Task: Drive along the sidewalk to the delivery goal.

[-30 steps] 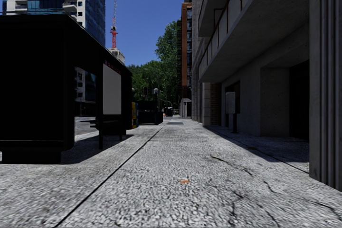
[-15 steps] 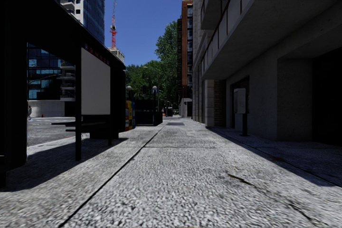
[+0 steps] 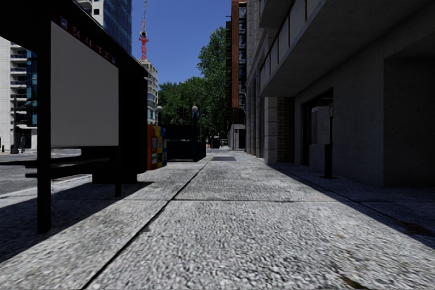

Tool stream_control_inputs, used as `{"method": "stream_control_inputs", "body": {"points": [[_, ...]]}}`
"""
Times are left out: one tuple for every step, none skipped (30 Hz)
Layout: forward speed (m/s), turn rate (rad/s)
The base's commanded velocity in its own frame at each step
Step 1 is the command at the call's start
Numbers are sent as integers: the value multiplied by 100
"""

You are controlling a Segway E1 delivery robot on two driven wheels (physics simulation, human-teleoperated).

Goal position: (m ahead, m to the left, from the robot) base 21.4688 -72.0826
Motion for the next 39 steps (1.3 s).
{"method": "stream_control_inputs", "body": {"points": [[200,0],[200,0],[200,0],[200,0],[200,0],[200,0],[200,0],[200,0],[200,0],[200,0],[200,0],[200,0],[200,0],[200,0],[200,0],[200,0],[200,0],[200,0],[200,0],[200,0],[200,0],[200,0],[200,0],[200,0],[200,0],[200,0],[200,0],[200,0],[200,0],[200,0],[200,0],[200,0],[200,0],[200,0],[200,-7],[200,-7],[200,-13],[200,-16],[200,-16]]}}
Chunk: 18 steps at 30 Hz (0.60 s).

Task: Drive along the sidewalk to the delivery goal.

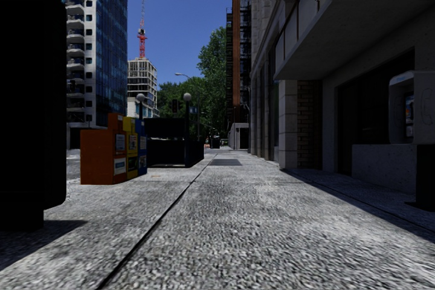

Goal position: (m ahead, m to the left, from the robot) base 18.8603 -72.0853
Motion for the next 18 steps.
{"method": "stream_control_inputs", "body": {"points": [[200,-16],[200,-16],[200,-13],[200,0],[200,0],[200,0],[200,0],[200,0],[200,0],[200,0],[200,0],[200,0],[200,0],[200,-3],[200,-17],[200,-24],[200,-24],[200,-25]]}}
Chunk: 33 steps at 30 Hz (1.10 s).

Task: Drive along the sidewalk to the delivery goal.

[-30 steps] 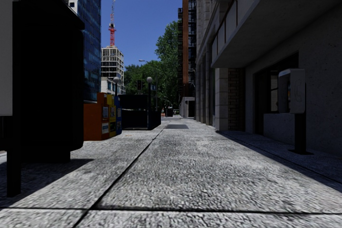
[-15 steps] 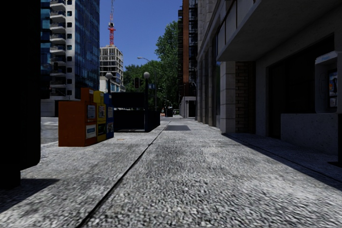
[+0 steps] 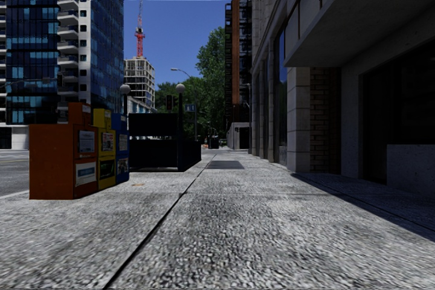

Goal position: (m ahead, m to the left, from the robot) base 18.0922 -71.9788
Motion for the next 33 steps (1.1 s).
{"method": "stream_control_inputs", "body": {"points": [[200,-25],[200,-25],[200,-19],[200,-1],[200,-1],[200,0],[200,0],[200,0],[200,0],[200,0],[200,0],[200,0],[200,0],[200,0],[200,0],[200,0],[200,0],[200,0],[200,0],[200,0],[200,0],[200,0],[200,0],[200,0],[200,0],[200,0],[200,0],[200,0],[200,0],[200,0],[200,0],[200,0],[200,0]]}}
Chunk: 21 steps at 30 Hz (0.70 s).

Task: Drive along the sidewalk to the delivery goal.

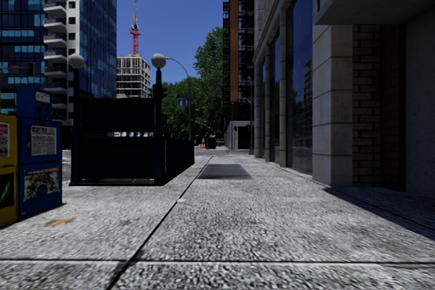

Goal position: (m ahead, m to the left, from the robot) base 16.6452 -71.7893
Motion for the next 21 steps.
{"method": "stream_control_inputs", "body": {"points": [[200,0],[200,0],[200,0],[200,0],[200,0],[200,0],[200,0],[200,0],[200,0],[200,0],[200,0],[200,0],[200,0],[200,0],[200,0],[200,0],[200,0],[200,0],[200,0],[200,0],[200,0]]}}
